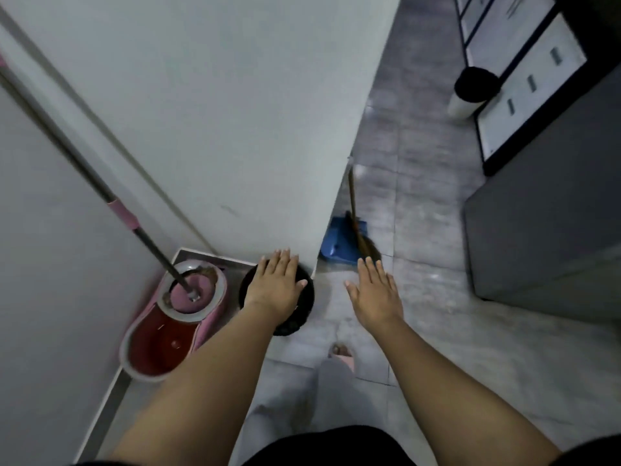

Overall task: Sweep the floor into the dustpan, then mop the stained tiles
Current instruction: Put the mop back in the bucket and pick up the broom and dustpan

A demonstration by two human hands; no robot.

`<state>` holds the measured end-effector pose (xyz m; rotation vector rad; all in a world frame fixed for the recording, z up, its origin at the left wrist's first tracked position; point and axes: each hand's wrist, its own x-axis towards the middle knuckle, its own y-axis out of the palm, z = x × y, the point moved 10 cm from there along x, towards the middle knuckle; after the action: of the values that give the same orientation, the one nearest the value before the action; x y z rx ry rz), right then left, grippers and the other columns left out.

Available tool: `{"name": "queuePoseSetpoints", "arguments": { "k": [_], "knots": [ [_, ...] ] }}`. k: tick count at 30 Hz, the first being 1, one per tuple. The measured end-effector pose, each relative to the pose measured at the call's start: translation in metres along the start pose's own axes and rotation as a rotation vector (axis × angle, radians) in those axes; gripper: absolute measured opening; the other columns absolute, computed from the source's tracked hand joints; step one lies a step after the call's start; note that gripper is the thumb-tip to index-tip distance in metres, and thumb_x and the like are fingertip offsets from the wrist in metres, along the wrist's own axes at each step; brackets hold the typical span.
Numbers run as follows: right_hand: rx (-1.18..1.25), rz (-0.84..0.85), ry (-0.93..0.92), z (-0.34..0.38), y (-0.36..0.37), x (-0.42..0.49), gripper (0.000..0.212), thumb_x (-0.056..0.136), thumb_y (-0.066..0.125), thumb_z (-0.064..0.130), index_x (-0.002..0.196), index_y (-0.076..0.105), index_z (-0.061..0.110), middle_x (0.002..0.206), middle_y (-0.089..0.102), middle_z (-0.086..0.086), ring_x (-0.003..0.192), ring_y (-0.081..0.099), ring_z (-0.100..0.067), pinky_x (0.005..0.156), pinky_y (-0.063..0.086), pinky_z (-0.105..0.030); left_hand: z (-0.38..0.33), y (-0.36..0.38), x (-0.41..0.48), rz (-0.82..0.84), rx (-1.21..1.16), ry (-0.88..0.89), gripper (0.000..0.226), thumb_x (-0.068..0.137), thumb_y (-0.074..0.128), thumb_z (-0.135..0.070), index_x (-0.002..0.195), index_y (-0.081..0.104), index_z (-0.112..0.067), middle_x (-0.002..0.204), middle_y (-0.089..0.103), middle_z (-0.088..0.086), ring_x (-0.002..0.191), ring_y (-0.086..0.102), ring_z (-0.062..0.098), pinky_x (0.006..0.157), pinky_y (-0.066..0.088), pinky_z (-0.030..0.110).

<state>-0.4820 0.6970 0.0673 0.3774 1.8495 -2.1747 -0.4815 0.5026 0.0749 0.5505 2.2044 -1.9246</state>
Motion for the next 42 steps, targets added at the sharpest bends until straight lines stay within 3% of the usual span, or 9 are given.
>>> {"name": "queuePoseSetpoints", "arguments": {
  "k": [8, 16, 19, 23, 30, 34, 37, 42],
  "knots": [
    [0.028, 0.011, 0.067, -0.131, -0.023, 0.07, 0.062, 0.103, 0.022, 0.046, 0.156, 0.01, 0.018, 0.164, 0.007, -0.003, 0.15, 0.004, -0.019, 0.121, 0.004, -0.035, -0.133, 0.014, 0.101, 0.092, 0.004, 0.09, 0.063, 0.104, 0.015, -0.045, 0.155, -0.007, -0.014, 0.162, -0.011, 0.005, 0.149, -0.012, 0.02, 0.121, -0.004, 0.039],
    [0.081, 0.045, -0.075, -0.195, -0.056, 0.213, 0.059, 0.103, 0.034, 0.041, 0.154, 0.021, 0.013, 0.161, 0.019, -0.006, 0.149, 0.014, -0.022, 0.121, 0.013, -0.034, -0.181, 0.013, 0.233, 0.119, -0.229, -0.166, 0.066, 0.104, 0.022, -0.046, 0.156, -0.003, -0.014, 0.163, -0.007, 0.004, 0.15, -0.005, 0.02, 0.121, 0.001, 0.036],
    [0.16, 0.037, -0.152, -0.186, -0.071, 0.272, 0.057, 0.102, 0.042, 0.036, 0.151, 0.029, 0.011, 0.157, 0.029, -0.01, 0.145, 0.025, -0.024, 0.117, 0.022, -0.033, -0.168, 0.002, 0.274, 0.061, -0.374, -0.302, 0.068, 0.103, 0.028, -0.046, 0.156, 0.003, -0.012, 0.163, 0.001, 0.007, 0.15, 0.004, 0.023, 0.121, 0.009, 0.037],
    [0.291, -0.015, -0.243, -0.152, -0.094, 0.338, 0.045, 0.098, 0.051, 0.029, 0.14, 0.044, 0.014, 0.139, 0.051, -0.009, 0.126, 0.047, -0.028, 0.097, 0.041, -0.036, -0.142, -0.012, 0.32, -0.079, -0.563, -0.439, 0.07, 0.102, 0.04, -0.04, 0.155, 0.009, -0.008, 0.161, 0.015, 0.012, 0.146, 0.019, 0.027, 0.117, 0.022, 0.039],
    [0.355, 0.035, -0.461, -0.074, -0.098, 0.418, 0.049, 0.099, 0.05, 0.03, 0.146, 0.041, 0.022, 0.145, 0.049, -0.004, 0.129, 0.047, -0.024, 0.101, 0.041, -0.035, -0.082, 0.006, 0.373, -0.22, -0.978, -0.792, 0.067, 0.099, 0.045, -0.041, 0.155, 0.012, -0.026, 0.154, 0.036, 0.008, 0.132, 0.044, 0.032, 0.106, 0.04, 0.046],
    [0.342, 0.015, -0.582, -0.04, -0.094, 0.44, 0.044, 0.097, 0.052, 0.029, 0.141, 0.048, 0.024, 0.14, 0.054, -0.003, 0.124, 0.053, -0.024, 0.098, 0.046, -0.036, -0.064, 0.011, 0.388, -0.414, -1.155, -0.813, 0.056, 0.096, 0.052, -0.04, 0.147, 0.033, -0.03, 0.141, 0.051, 0.004, 0.124, 0.051, 0.028, 0.103, 0.043, 0.044],
    [0.322, -0.01, -0.655, -0.024, -0.09, 0.447, 0.033, 0.097, 0.052, 0.033, 0.13, 0.057, 0.026, 0.125, 0.064, -0.002, 0.111, 0.06, -0.025, 0.086, 0.05, -0.037, -0.058, 0.012, 0.393, -0.528, -1.276, -0.813, 0.038, 0.094, 0.057, -0.04, 0.13, 0.049, -0.03, 0.127, 0.062, -0.002, 0.114, 0.058, 0.023, 0.098, 0.048, 0.041],
    [0.292, -0.004, -0.662, -0.022, -0.082, 0.45, 0.016, 0.096, 0.051, 0.032, 0.106, 0.056, 0.021, 0.092, 0.067, -0.008, 0.084, 0.062, -0.031, 0.068, 0.049, -0.036, -0.058, 0.008, 0.39, -0.585, -1.218, -0.762, 0.029, 0.096, 0.057, -0.032, 0.123, 0.052, -0.024, 0.118, 0.066, -0.001, 0.108, 0.061, 0.021, 0.091, 0.049, 0.033]
  ]
}}
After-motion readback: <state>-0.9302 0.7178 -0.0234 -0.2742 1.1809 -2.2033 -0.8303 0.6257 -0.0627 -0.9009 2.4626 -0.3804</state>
